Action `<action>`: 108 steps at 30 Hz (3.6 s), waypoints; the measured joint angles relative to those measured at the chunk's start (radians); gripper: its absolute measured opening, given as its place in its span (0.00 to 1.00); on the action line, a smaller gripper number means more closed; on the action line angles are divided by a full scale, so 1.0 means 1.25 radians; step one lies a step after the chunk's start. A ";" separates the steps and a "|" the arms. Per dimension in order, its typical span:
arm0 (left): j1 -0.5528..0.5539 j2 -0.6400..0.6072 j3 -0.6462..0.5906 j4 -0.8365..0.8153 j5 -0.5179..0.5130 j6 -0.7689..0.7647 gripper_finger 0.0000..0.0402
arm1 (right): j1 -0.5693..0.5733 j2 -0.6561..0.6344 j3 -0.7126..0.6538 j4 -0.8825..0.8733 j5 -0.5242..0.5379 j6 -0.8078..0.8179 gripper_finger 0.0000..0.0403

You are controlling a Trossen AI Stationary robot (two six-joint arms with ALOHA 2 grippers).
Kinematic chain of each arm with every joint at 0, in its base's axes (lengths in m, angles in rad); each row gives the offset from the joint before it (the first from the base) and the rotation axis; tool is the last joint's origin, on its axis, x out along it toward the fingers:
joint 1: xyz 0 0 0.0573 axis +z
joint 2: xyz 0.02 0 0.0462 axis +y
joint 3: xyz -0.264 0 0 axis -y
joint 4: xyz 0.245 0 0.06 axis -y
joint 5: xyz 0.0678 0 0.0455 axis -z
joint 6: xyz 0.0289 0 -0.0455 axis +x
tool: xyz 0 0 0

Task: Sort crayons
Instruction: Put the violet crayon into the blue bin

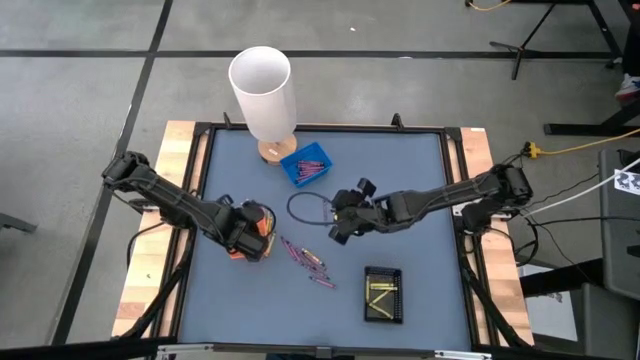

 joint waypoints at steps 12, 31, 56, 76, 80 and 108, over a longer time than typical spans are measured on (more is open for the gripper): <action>-0.003 0.000 0.000 0.008 -0.058 0.003 0.25 | -0.053 0.148 -0.001 0.107 -0.006 0.064 0.42; -0.003 0.000 0.000 0.010 -0.059 0.004 0.25 | -0.097 0.284 -0.001 0.136 -0.013 0.232 0.42; -0.003 0.000 0.000 0.014 -0.060 0.003 0.25 | -0.096 0.343 0.001 0.174 -0.052 0.293 0.35; -0.003 0.000 0.000 0.014 -0.059 0.003 0.25 | -0.097 0.345 -0.001 0.194 -0.052 0.252 0.04; -0.003 0.000 0.000 0.014 -0.060 0.003 0.25 | -0.098 0.344 -0.002 0.206 -0.053 0.224 0.06; -0.005 0.000 0.000 0.026 -0.093 0.003 0.25 | -0.187 0.318 0.236 0.159 -0.072 -0.187 0.06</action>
